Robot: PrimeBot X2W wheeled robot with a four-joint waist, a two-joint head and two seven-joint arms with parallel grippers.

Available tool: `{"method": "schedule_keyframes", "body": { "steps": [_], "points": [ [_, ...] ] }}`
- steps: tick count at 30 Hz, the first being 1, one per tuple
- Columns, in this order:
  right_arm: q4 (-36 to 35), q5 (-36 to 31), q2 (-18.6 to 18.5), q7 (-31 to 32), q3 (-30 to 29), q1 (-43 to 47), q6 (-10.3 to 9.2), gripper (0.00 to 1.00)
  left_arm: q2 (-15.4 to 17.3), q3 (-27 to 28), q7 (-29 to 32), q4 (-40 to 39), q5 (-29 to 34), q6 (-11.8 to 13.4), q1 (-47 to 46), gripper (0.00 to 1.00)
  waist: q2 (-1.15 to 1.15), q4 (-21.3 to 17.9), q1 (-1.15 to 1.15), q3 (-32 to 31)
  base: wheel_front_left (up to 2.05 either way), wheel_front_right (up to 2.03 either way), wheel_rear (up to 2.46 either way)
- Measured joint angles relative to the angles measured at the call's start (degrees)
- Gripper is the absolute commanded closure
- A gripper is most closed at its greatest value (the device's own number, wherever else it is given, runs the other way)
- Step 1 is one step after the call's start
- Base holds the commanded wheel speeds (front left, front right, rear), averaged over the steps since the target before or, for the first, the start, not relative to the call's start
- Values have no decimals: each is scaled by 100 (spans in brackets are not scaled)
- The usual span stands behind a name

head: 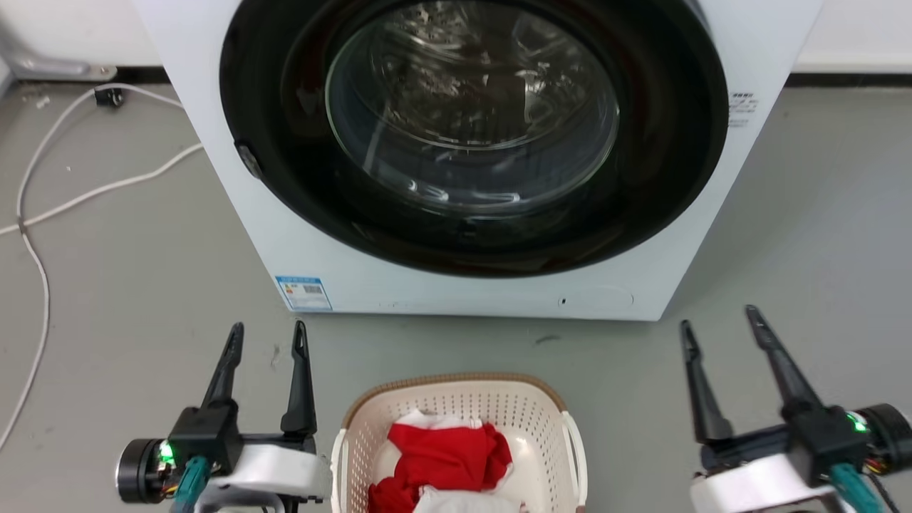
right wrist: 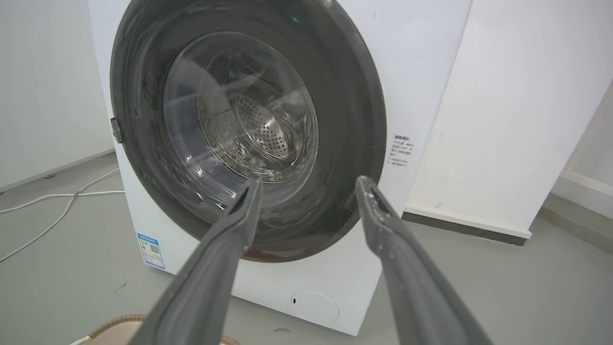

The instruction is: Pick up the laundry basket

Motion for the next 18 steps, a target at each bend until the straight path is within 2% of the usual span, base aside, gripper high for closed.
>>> {"method": "schedule_keyframes", "body": {
  "steps": [18],
  "points": [
    [2570, -775, -3, 1, 539, -1669, 1, 0, 10, 376, 0, 2579, 136, -456, -1566, 0, 0, 57, 1, 1703, 0, 0, 0]
  ]
}}
